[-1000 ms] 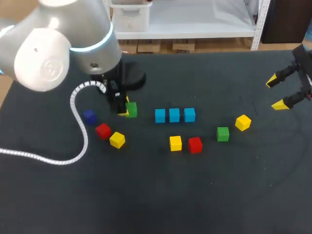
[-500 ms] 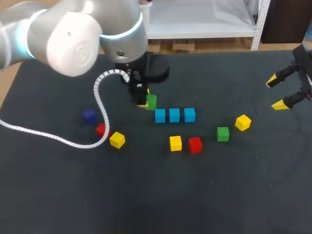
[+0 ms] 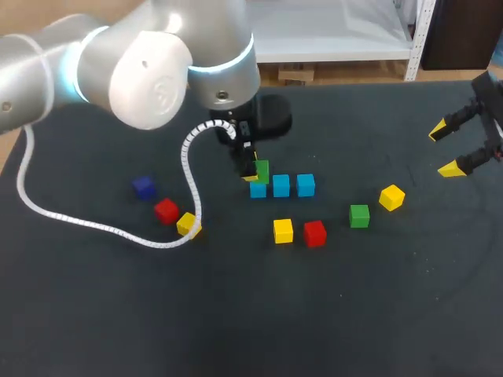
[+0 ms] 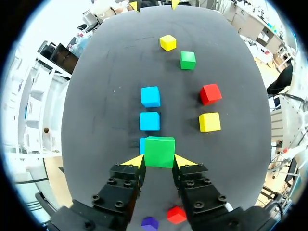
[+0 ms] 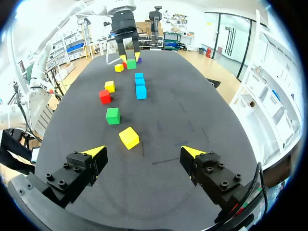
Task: Place the blue cubes, place green cubes on the blue cubes, place the yellow cubes on the green cubes, then place the red cubes on the yellow cubes, and place purple cube on the red cubes.
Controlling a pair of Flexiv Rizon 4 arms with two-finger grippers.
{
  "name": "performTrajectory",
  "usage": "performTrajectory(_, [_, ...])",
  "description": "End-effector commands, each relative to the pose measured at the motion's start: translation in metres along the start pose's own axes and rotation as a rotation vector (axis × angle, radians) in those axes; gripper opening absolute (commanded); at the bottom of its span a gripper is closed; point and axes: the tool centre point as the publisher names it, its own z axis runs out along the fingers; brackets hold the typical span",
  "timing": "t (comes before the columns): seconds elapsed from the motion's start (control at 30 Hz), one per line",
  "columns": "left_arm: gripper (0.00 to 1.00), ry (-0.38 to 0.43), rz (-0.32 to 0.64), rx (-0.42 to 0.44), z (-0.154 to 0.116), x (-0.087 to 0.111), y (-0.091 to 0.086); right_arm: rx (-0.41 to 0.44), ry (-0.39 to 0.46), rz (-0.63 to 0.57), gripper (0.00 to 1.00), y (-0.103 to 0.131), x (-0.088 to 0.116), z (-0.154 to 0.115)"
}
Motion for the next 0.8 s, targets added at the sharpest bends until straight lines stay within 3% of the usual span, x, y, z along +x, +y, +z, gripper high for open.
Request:
performTrajectory(0.03, [0.0,0.006,-0.013,0.013,0.005,-0.005,0.007,0.0,-0.001,-0.001,1.0,0.0,0.0,0.0])
performTrajectory(0.8, [0.0,-0.014,-0.057,0.056,0.019,-0.014,0.016,0.0,-0.001,-0.001,1.0,0.0,0.0,0.0])
